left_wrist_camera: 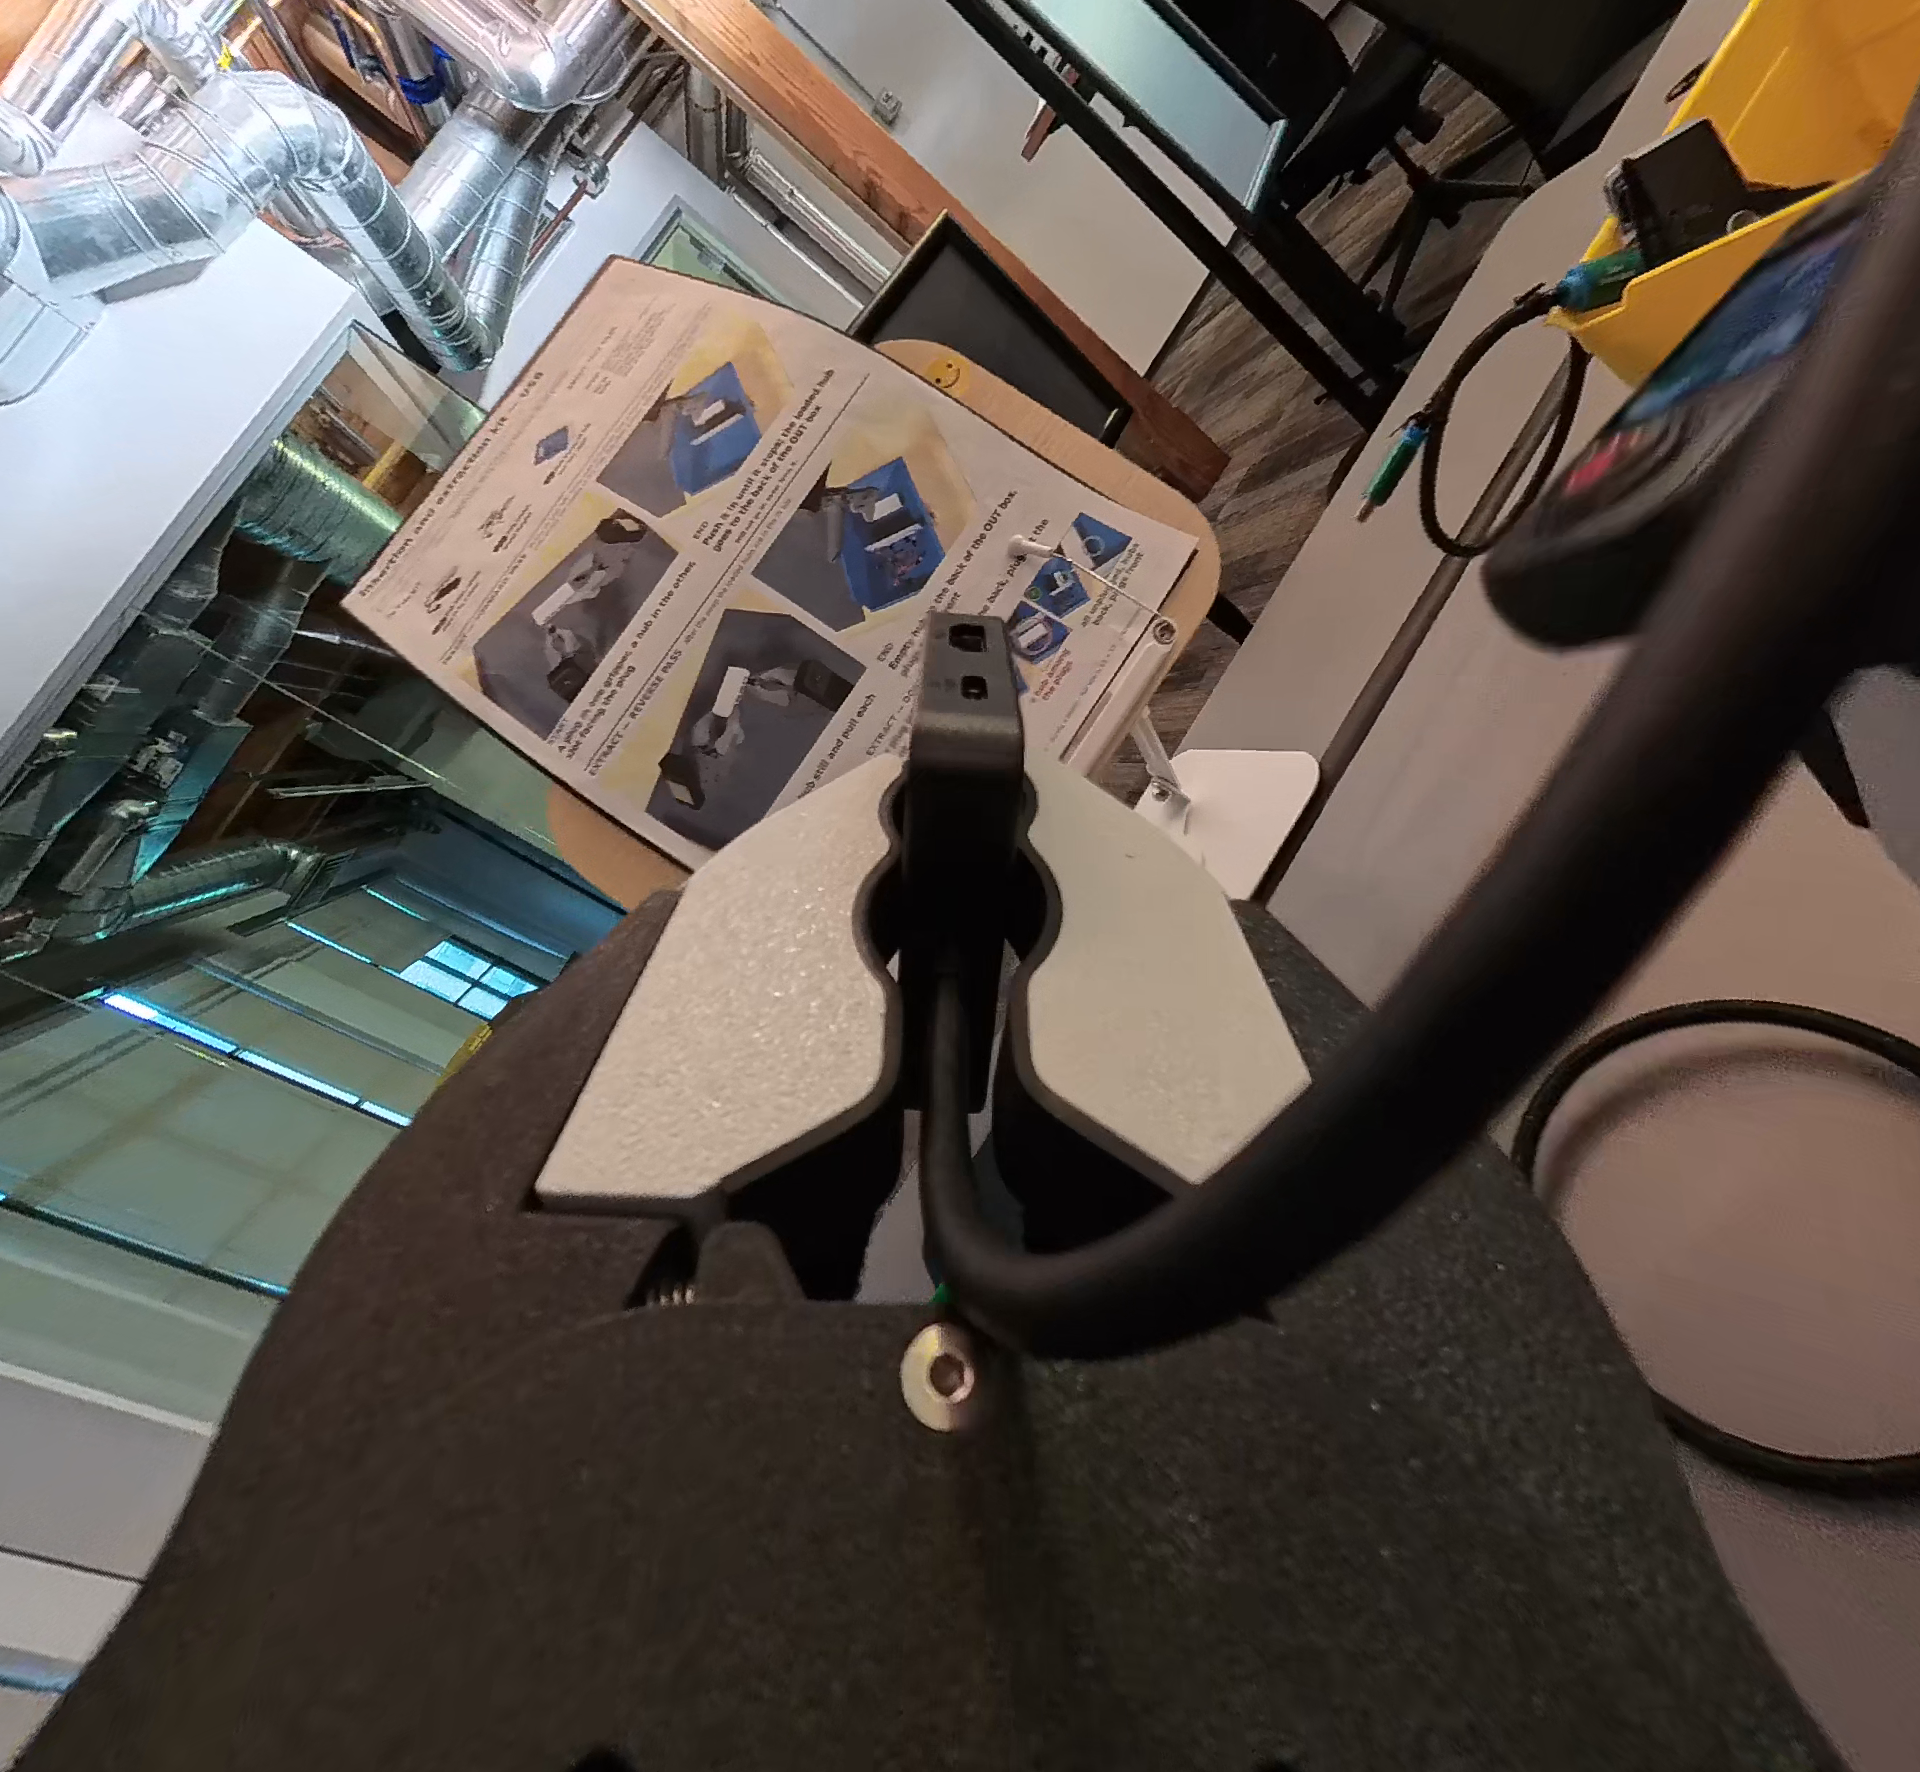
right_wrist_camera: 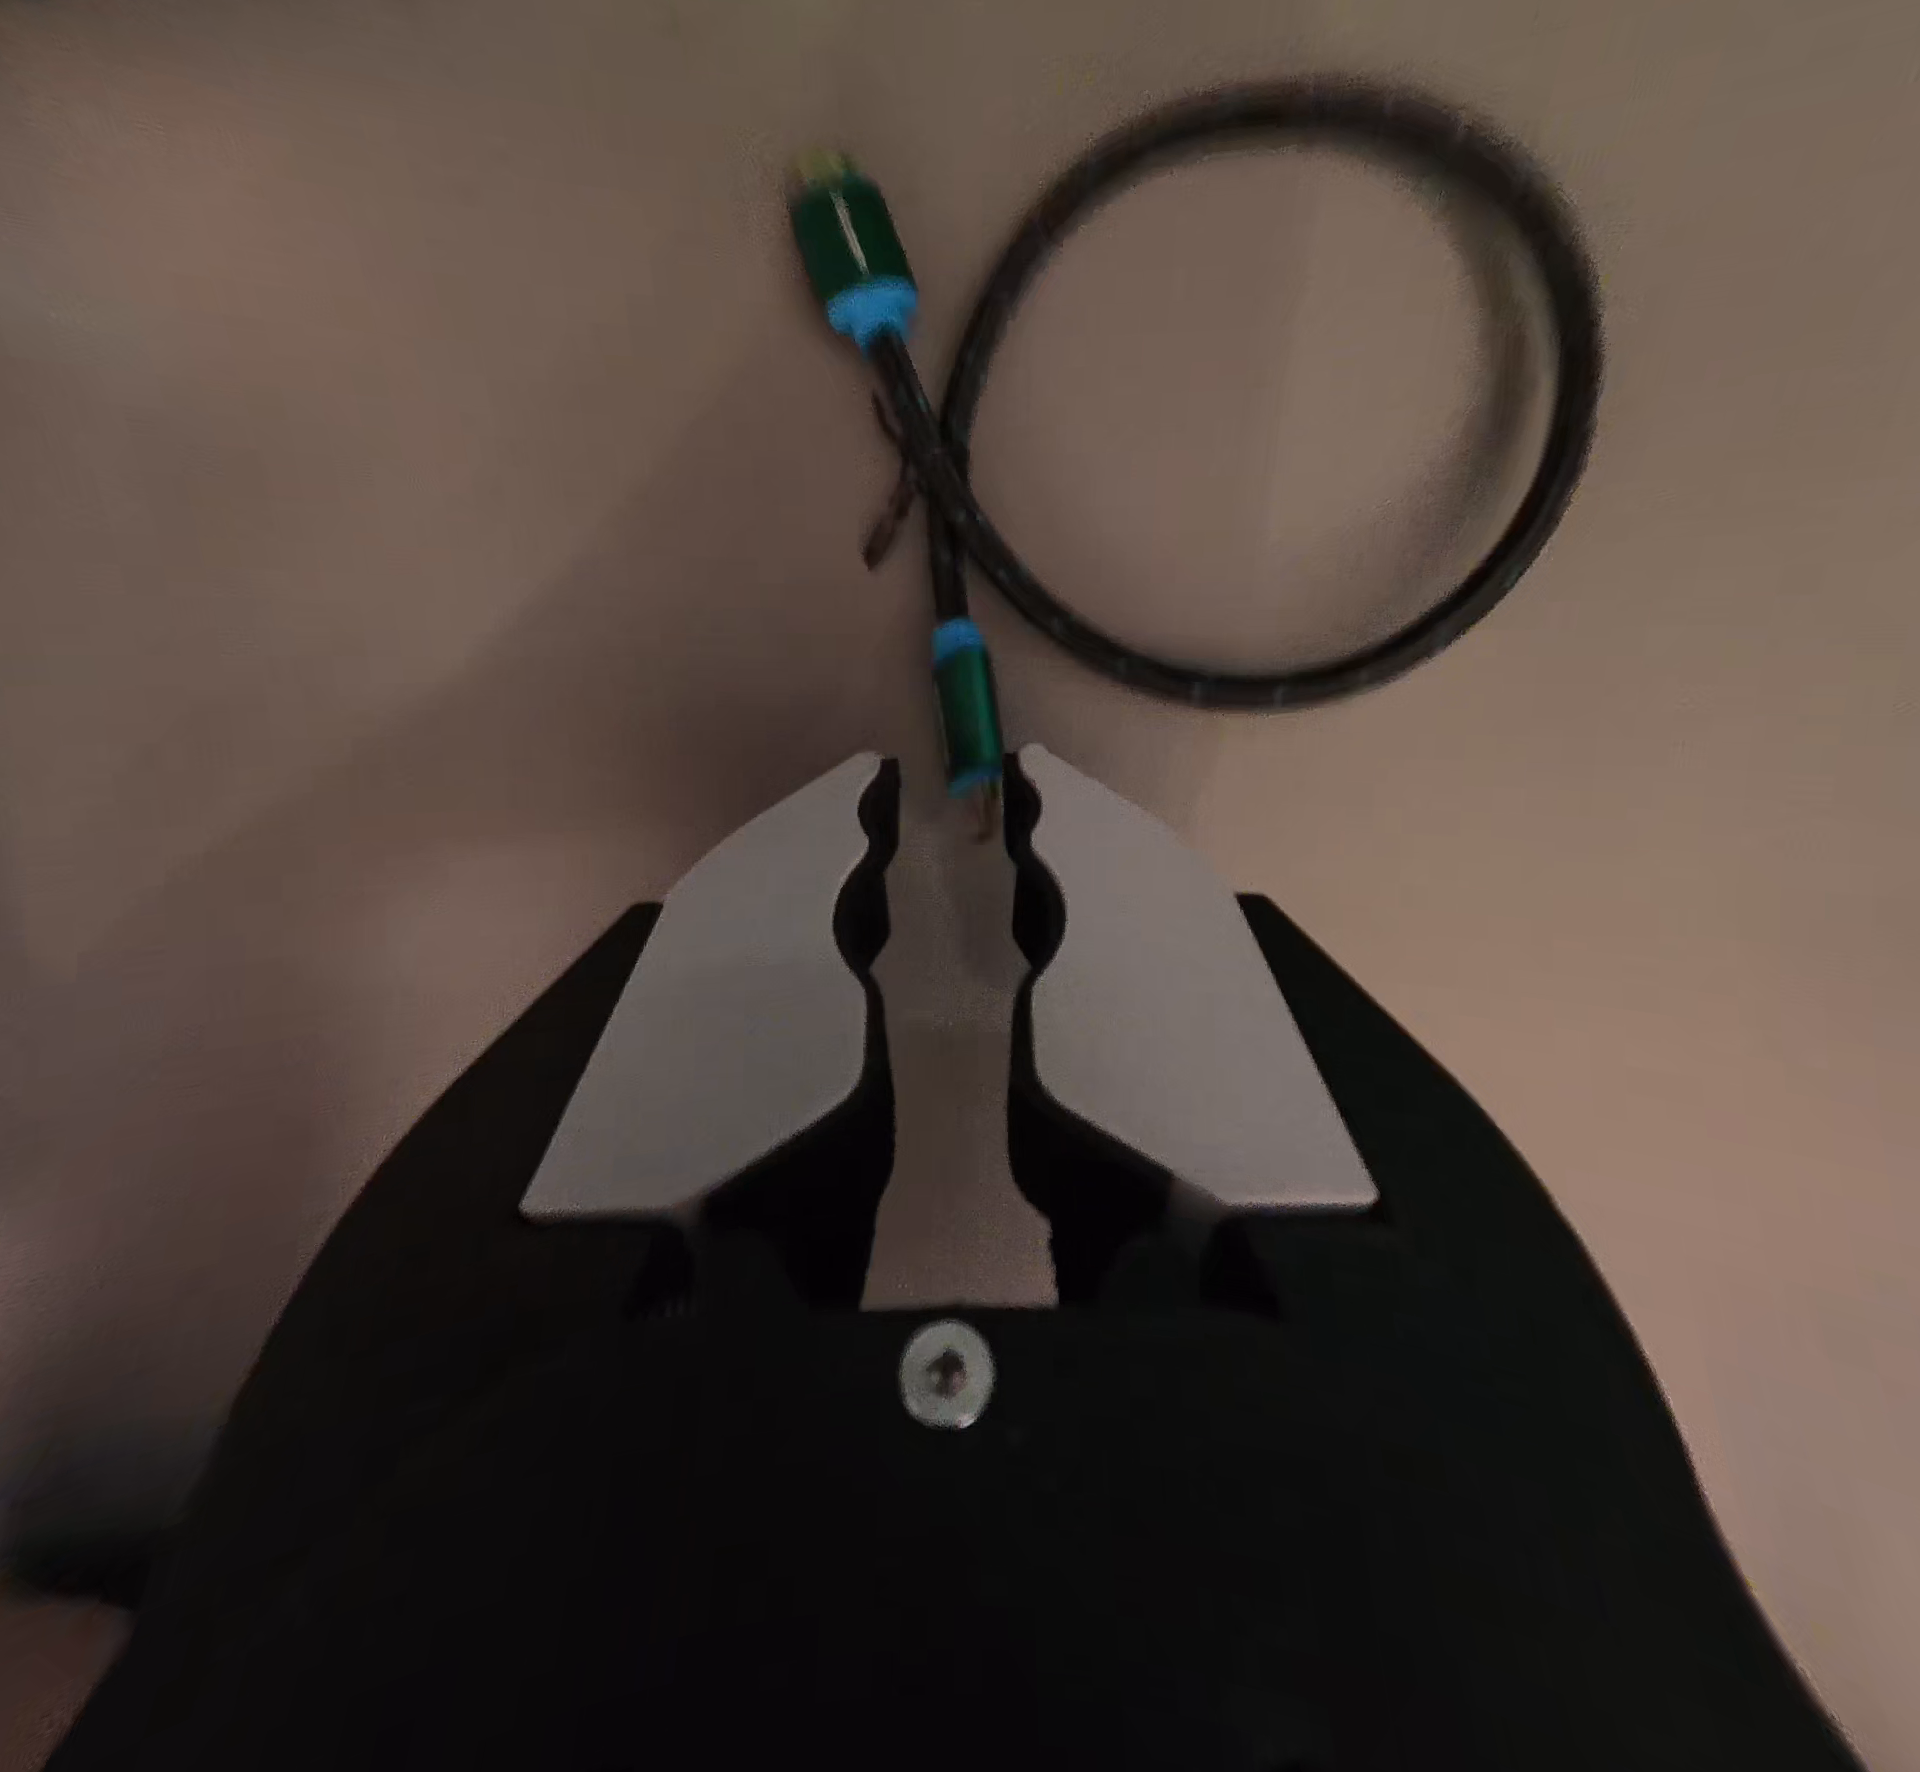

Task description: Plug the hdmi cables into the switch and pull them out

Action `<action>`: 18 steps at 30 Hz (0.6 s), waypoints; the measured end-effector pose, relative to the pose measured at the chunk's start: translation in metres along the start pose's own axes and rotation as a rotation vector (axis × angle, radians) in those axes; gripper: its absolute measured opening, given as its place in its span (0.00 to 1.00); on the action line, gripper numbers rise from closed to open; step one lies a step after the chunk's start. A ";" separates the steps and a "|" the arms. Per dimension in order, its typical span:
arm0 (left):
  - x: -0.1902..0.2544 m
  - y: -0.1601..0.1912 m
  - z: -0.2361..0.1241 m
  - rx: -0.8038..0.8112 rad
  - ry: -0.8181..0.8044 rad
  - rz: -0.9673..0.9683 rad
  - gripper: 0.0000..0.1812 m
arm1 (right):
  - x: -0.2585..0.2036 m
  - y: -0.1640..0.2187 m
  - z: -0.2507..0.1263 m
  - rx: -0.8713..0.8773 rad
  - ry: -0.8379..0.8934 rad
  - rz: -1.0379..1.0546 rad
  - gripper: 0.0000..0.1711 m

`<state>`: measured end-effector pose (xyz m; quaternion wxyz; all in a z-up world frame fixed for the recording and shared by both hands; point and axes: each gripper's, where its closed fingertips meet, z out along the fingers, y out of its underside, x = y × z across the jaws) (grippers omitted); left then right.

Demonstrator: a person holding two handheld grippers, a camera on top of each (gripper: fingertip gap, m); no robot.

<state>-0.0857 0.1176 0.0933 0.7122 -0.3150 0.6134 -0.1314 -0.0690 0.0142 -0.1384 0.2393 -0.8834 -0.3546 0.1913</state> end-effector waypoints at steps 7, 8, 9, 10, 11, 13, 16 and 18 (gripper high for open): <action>-0.026 0.007 -0.011 0.014 -0.045 -0.051 0.08 | -0.021 -0.060 0.039 0.221 0.016 -0.427 0.11; -0.029 0.009 -0.012 0.010 -0.051 -0.055 0.08 | -0.017 -0.060 0.047 0.217 0.009 -0.413 0.11; -0.031 0.010 -0.013 0.008 -0.054 -0.060 0.08 | -0.014 -0.061 0.052 0.213 -0.016 -0.385 0.11; -0.034 0.011 -0.014 0.007 -0.060 -0.064 0.08 | -0.013 -0.061 0.056 0.204 -0.045 -0.353 0.11; -0.036 0.011 -0.014 0.008 -0.066 -0.067 0.08 | -0.010 -0.061 0.059 0.190 -0.061 -0.324 0.11; -0.038 0.012 -0.014 0.008 -0.071 -0.073 0.08 | -0.008 -0.063 0.061 0.184 -0.102 -0.269 0.11; -0.038 0.015 -0.013 -0.001 -0.073 -0.072 0.08 | -0.015 -0.062 0.064 0.194 -0.198 -0.215 0.10; -0.038 0.017 -0.012 -0.007 -0.073 -0.068 0.08 | -0.015 -0.063 0.064 0.211 -0.193 -0.240 0.09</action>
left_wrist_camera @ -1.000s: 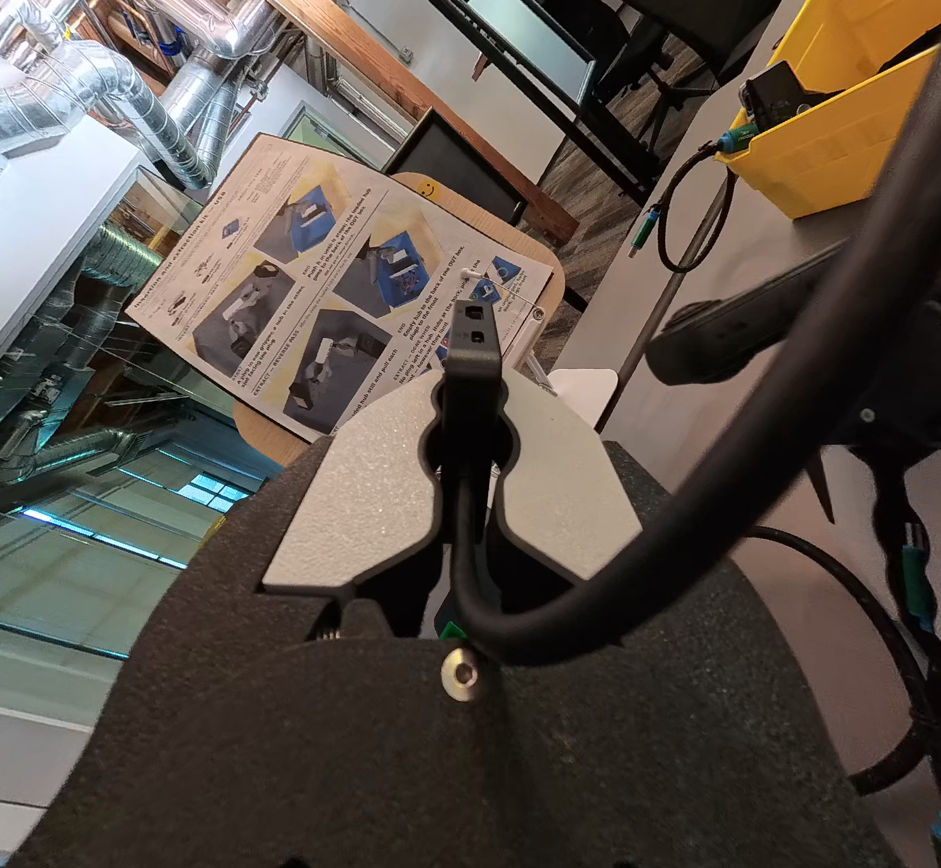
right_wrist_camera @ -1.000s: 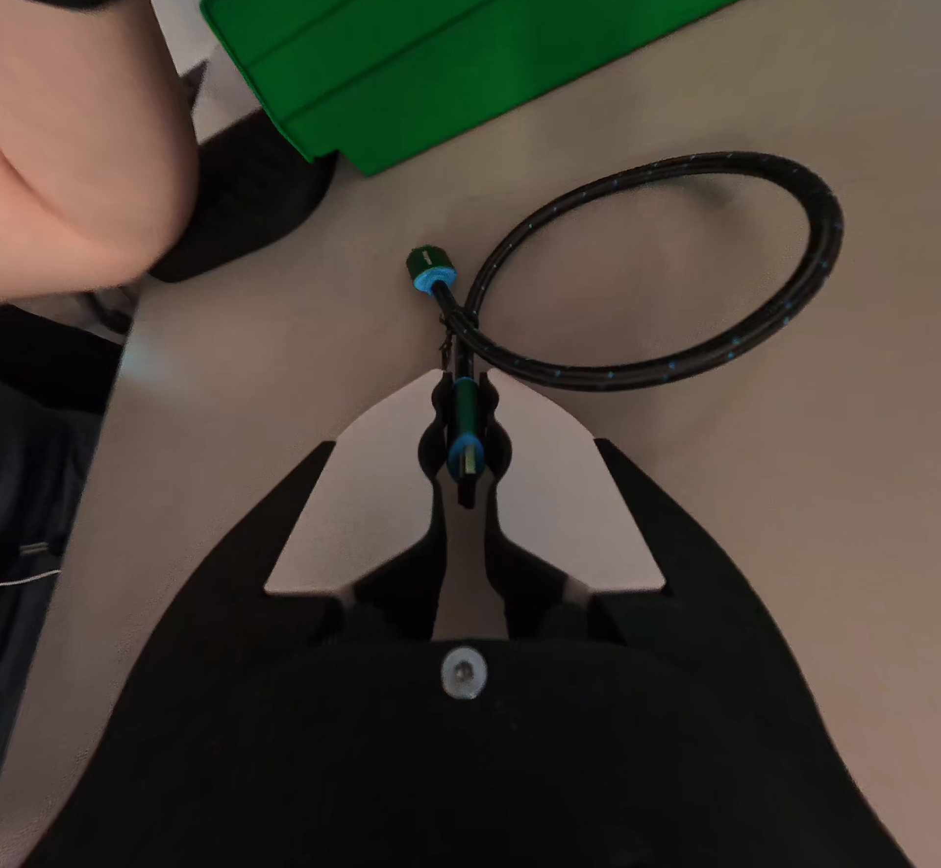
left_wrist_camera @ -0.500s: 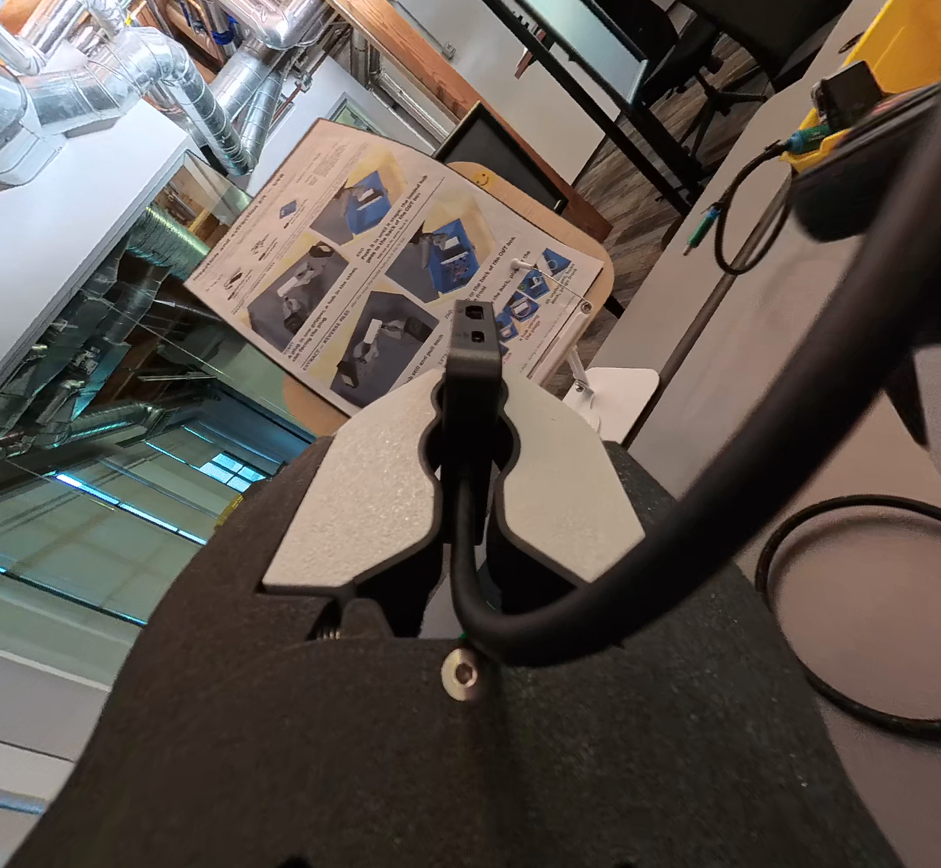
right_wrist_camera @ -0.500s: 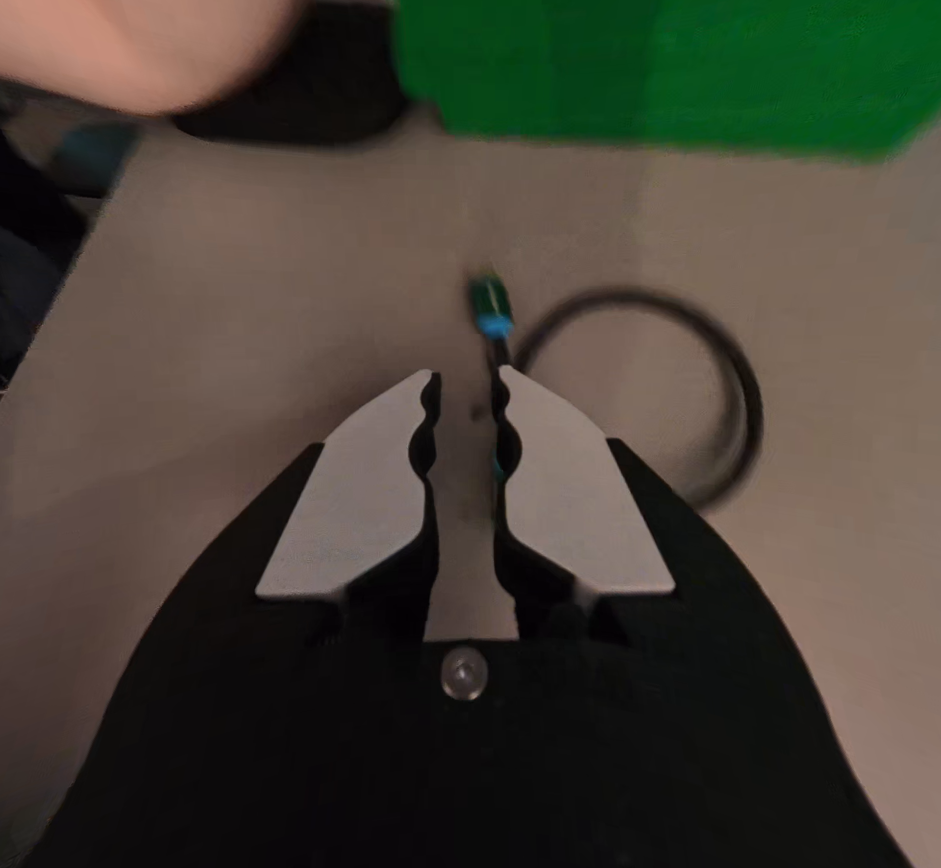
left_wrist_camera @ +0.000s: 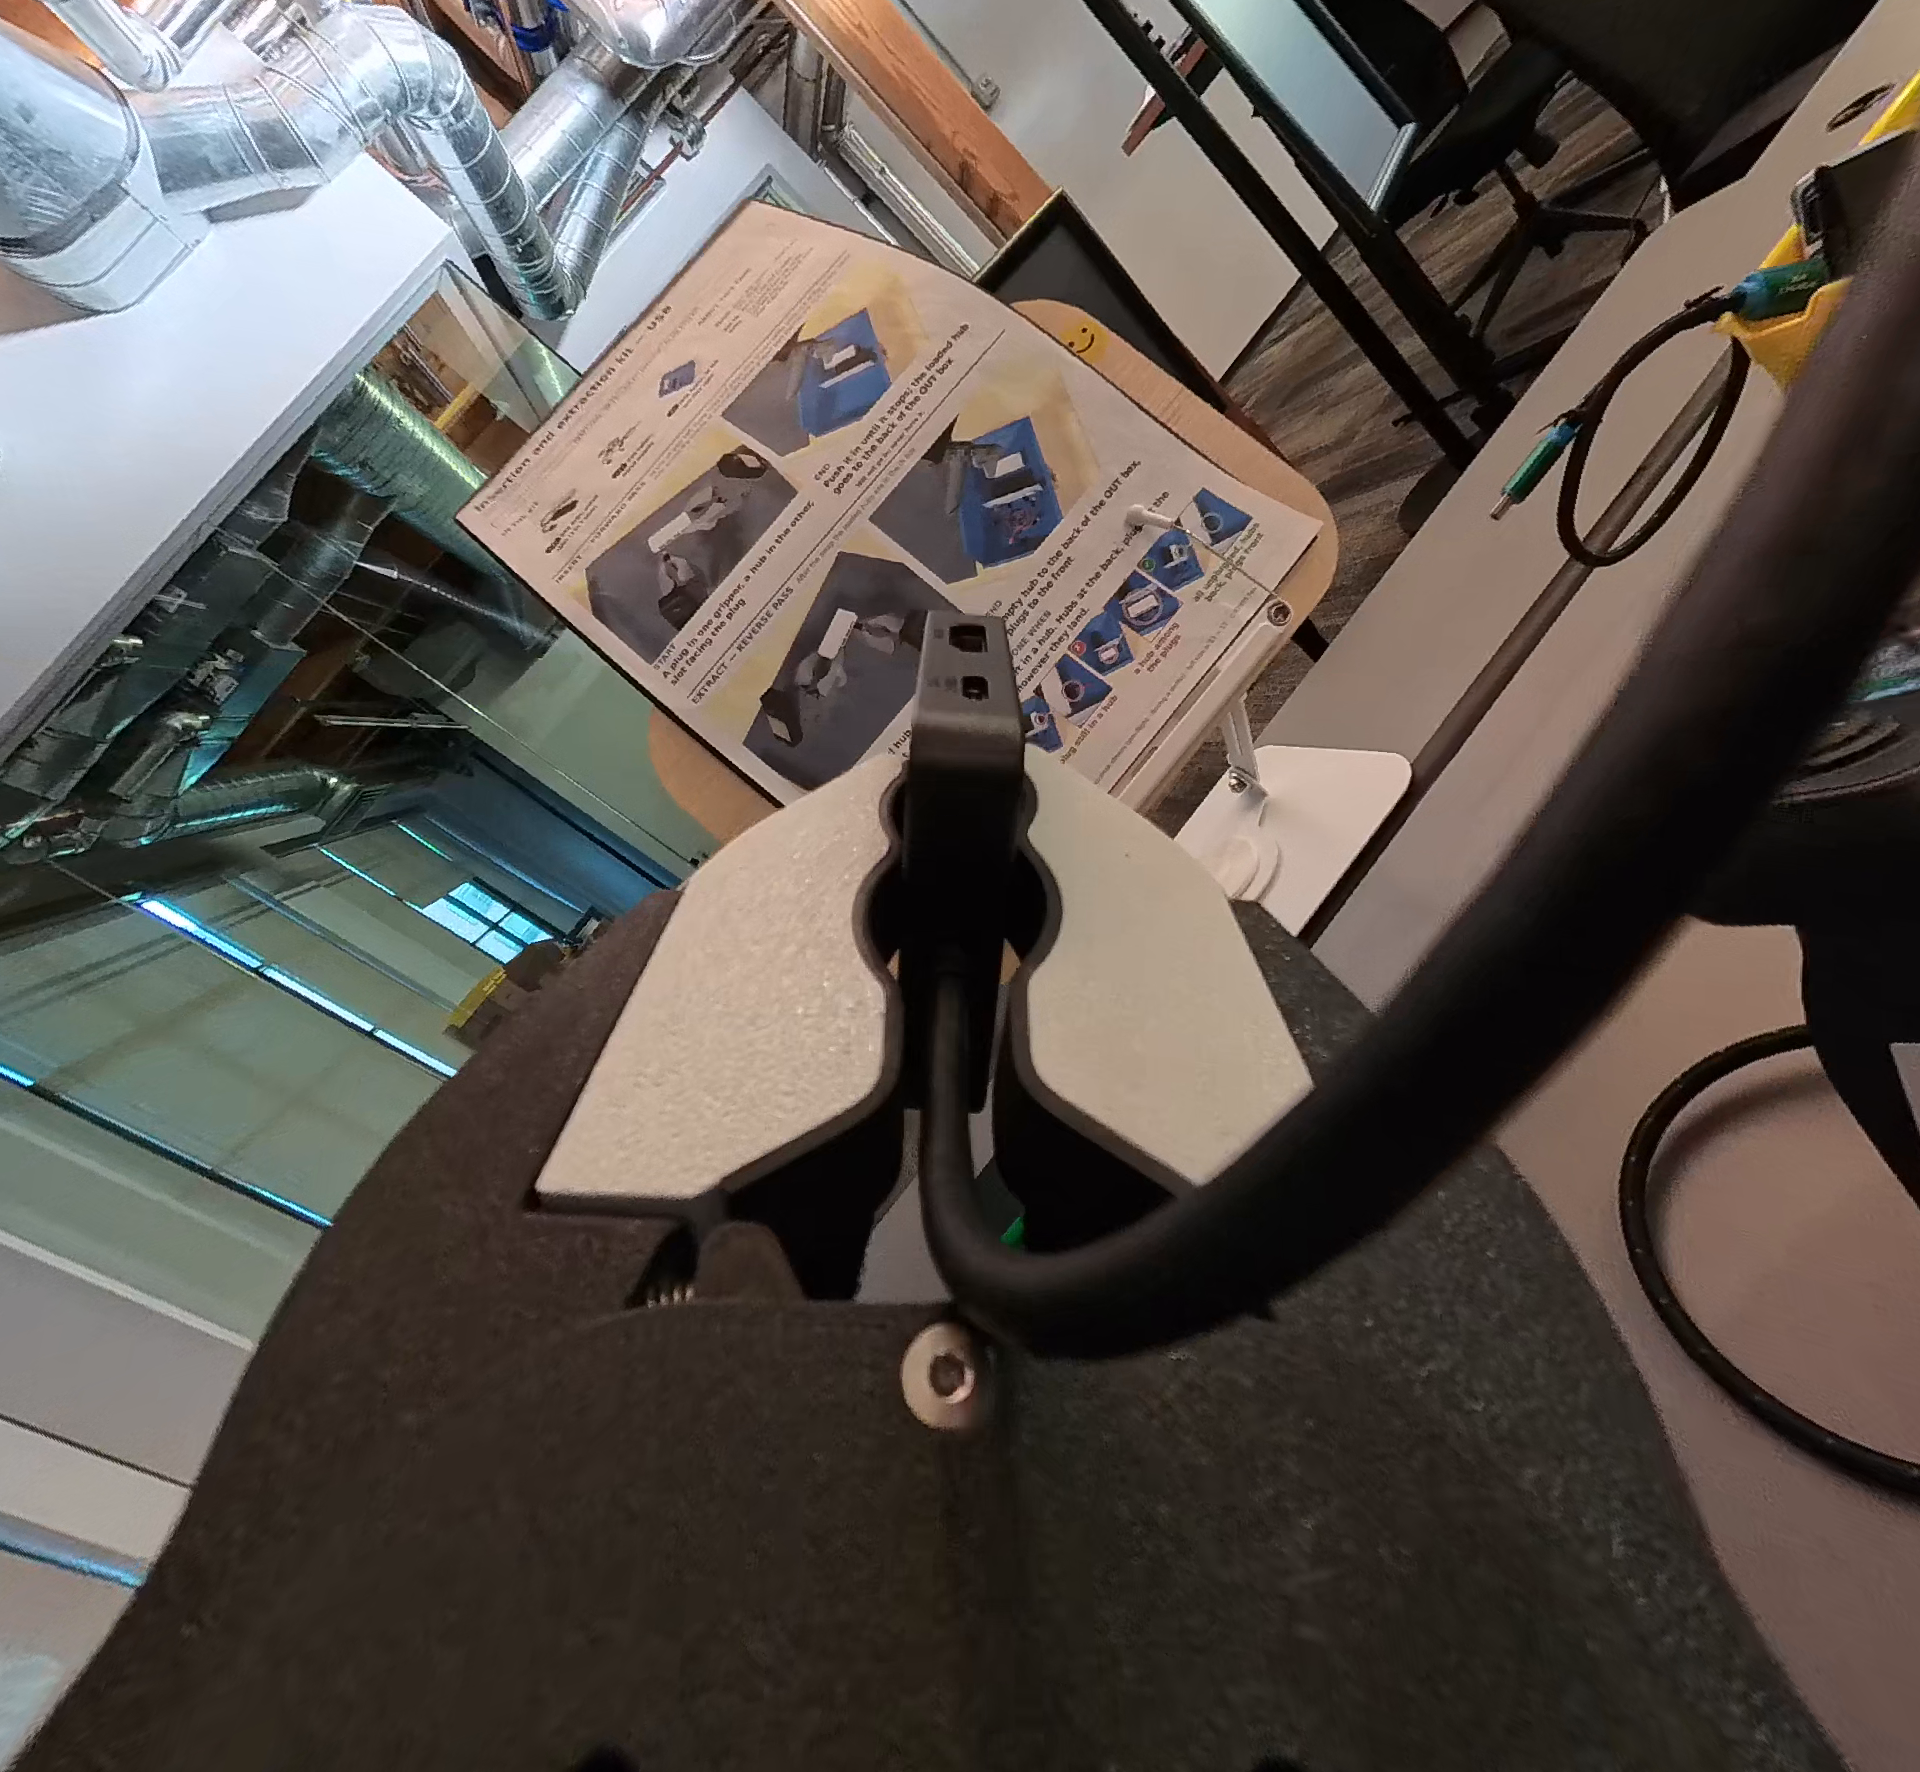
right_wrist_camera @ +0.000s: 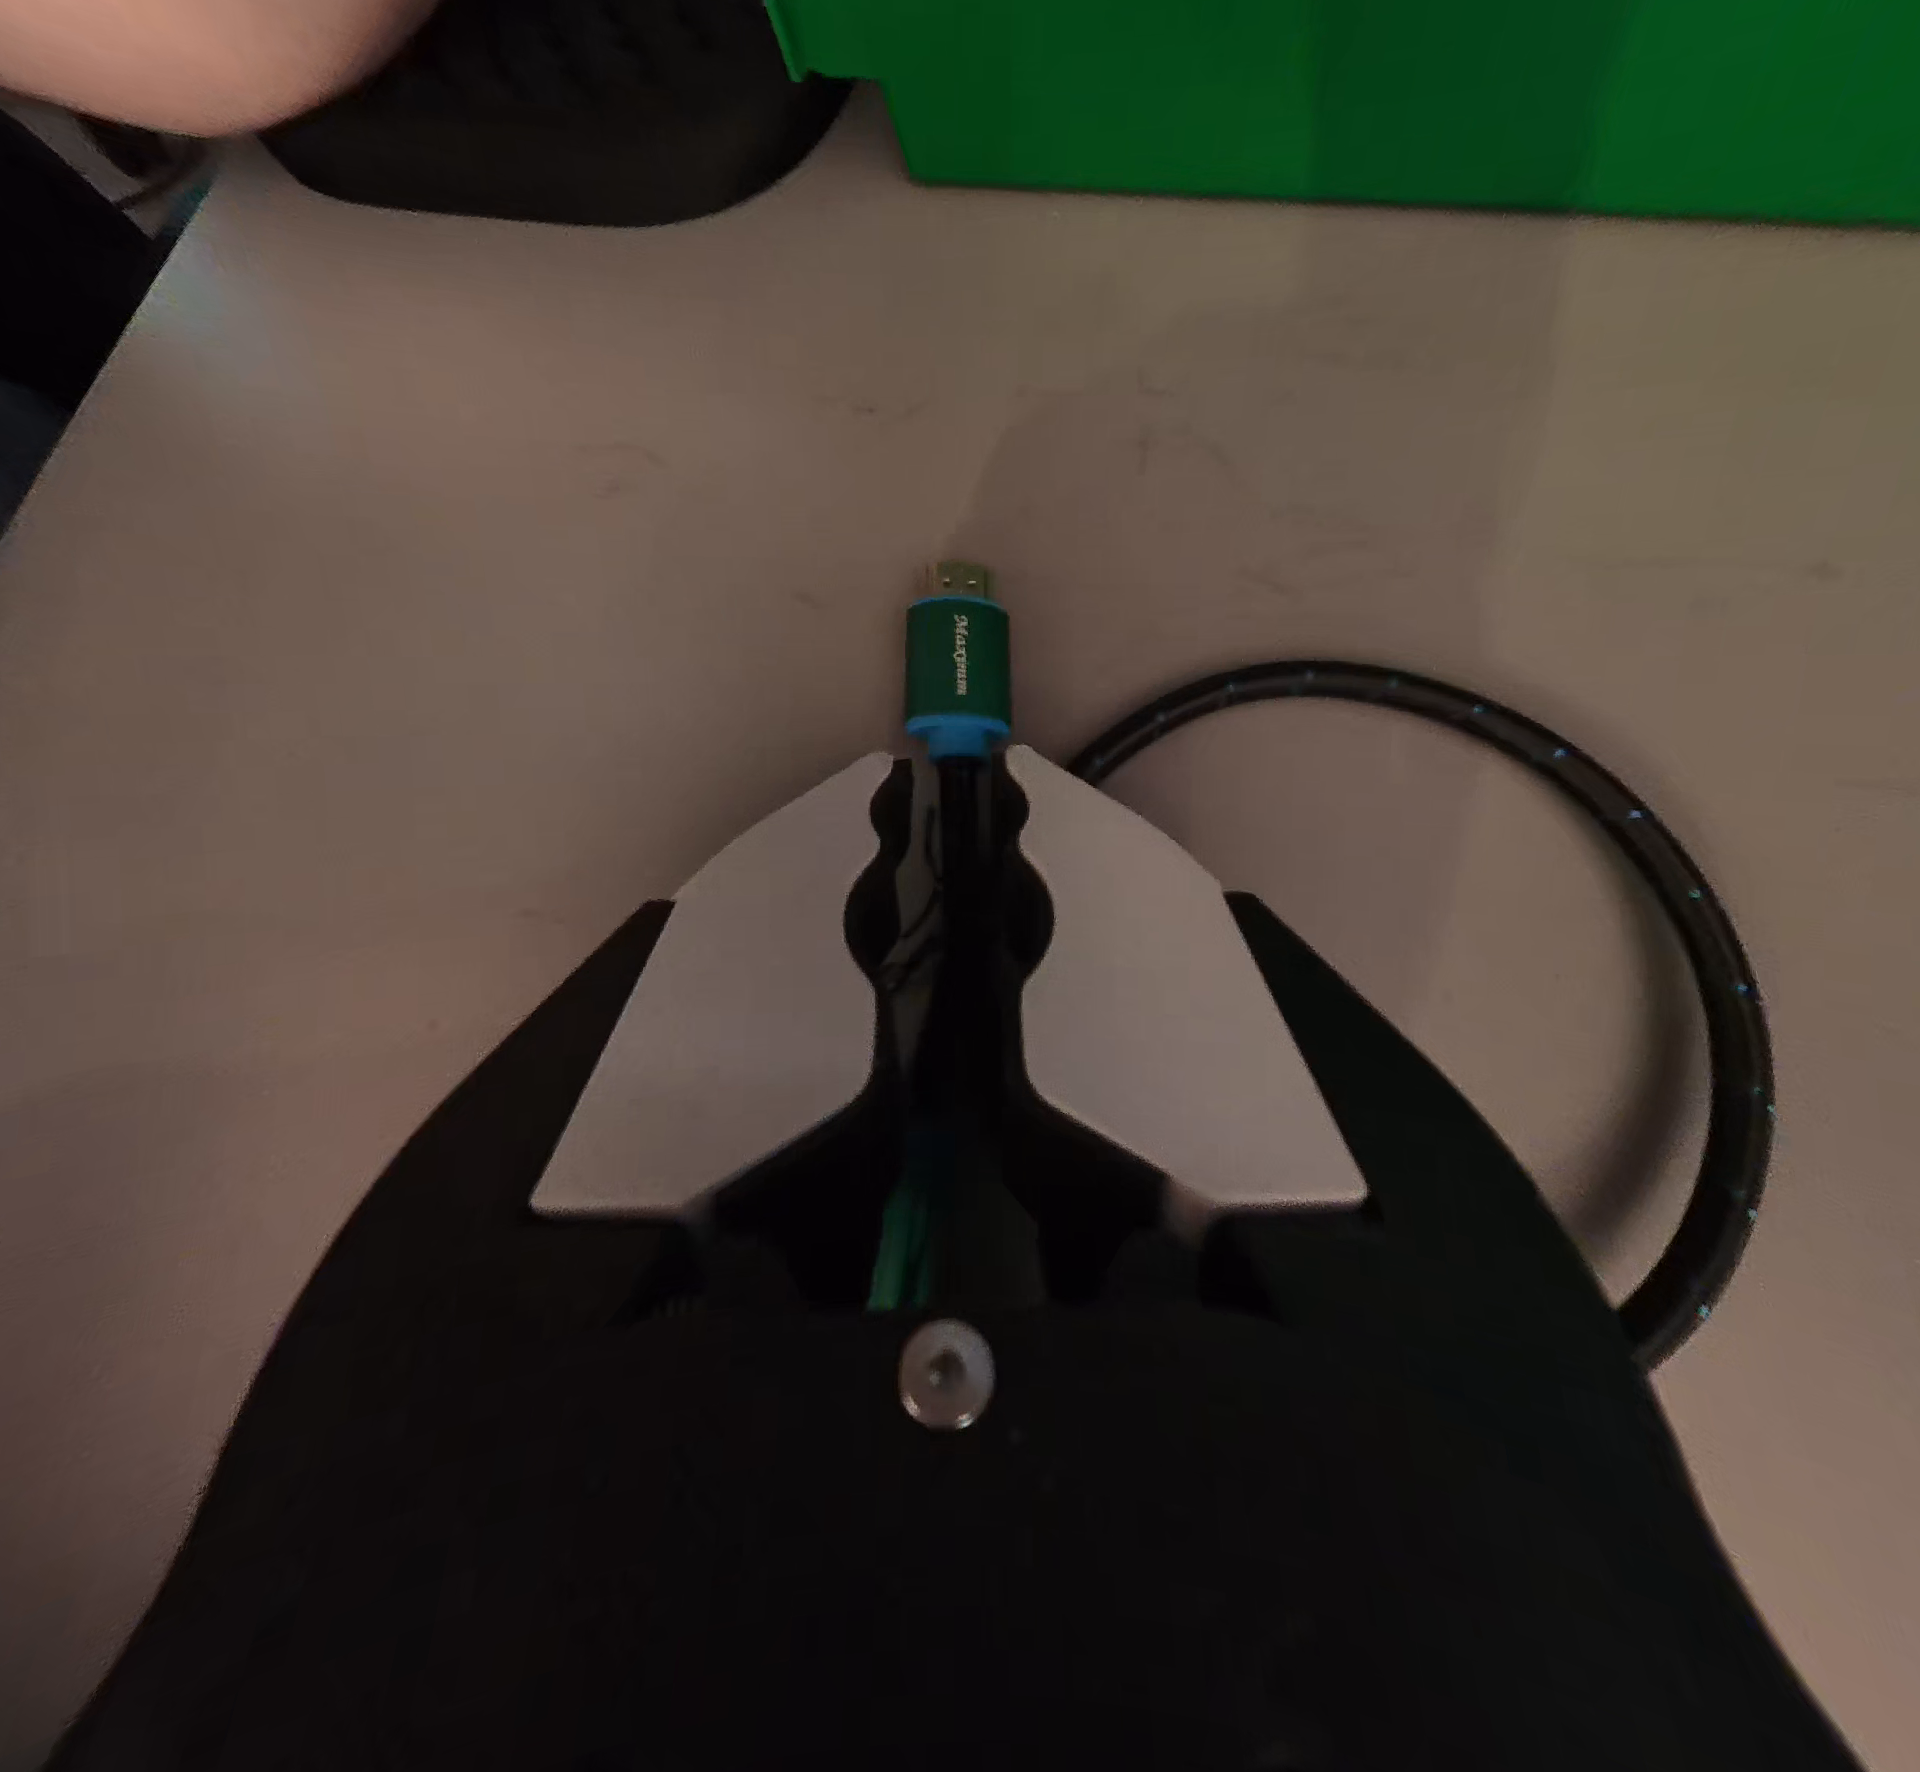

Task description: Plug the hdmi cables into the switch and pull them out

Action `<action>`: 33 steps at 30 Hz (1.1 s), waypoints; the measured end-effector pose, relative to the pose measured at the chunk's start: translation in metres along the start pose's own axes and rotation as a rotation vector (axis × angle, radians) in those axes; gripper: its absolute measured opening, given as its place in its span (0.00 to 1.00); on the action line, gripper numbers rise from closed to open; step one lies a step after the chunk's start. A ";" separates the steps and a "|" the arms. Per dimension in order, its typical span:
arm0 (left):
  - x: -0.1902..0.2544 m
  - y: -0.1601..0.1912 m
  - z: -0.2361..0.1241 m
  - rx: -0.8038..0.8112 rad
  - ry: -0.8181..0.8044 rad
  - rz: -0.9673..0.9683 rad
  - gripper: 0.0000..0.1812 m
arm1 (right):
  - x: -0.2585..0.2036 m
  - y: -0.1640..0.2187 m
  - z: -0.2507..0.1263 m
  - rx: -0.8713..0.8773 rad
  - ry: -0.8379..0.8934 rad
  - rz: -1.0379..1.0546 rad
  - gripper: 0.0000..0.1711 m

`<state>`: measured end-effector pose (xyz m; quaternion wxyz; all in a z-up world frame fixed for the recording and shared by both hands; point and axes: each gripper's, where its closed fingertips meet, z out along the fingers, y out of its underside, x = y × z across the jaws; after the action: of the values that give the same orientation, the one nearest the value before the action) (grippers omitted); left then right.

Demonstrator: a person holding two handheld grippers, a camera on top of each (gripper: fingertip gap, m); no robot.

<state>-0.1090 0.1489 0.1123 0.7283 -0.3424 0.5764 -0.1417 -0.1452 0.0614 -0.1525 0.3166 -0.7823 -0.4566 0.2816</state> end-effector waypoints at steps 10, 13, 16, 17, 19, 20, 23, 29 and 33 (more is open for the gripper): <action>0.003 0.002 0.000 0.001 0.003 0.008 0.08 | 0.006 0.001 0.001 0.005 0.078 -0.086 0.04; 0.002 0.001 -0.004 0.016 0.007 0.027 0.07 | 0.008 -0.001 -0.012 0.009 0.111 -0.098 0.04; 0.009 -0.004 -0.007 0.054 0.044 0.062 0.07 | 0.009 -0.016 -0.050 0.062 0.186 -0.113 0.04; 0.013 -0.005 -0.007 0.067 0.057 0.081 0.07 | 0.010 -0.020 -0.066 0.076 0.230 -0.119 0.04; 0.026 -0.010 -0.007 0.092 0.092 0.139 0.07 | 0.011 -0.026 -0.101 0.099 0.328 -0.113 0.04; 0.035 -0.012 -0.005 0.103 0.112 0.176 0.07 | 0.010 -0.029 -0.119 0.115 0.368 -0.106 0.04; 0.057 -0.013 0.002 0.088 0.129 0.272 0.07 | 0.007 -0.035 -0.169 0.116 0.521 -0.083 0.04; 0.092 -0.009 0.019 0.039 0.129 0.387 0.07 | -0.021 -0.059 -0.213 0.093 0.678 -0.048 0.04; 0.104 -0.008 0.023 0.028 0.133 0.416 0.07 | -0.024 -0.065 -0.207 0.027 0.736 -0.020 0.04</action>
<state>-0.0556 0.0883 0.0424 0.7068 -0.1960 0.6795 -0.0185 -0.0392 0.0151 0.0325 0.4727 -0.8224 -0.3162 -0.0160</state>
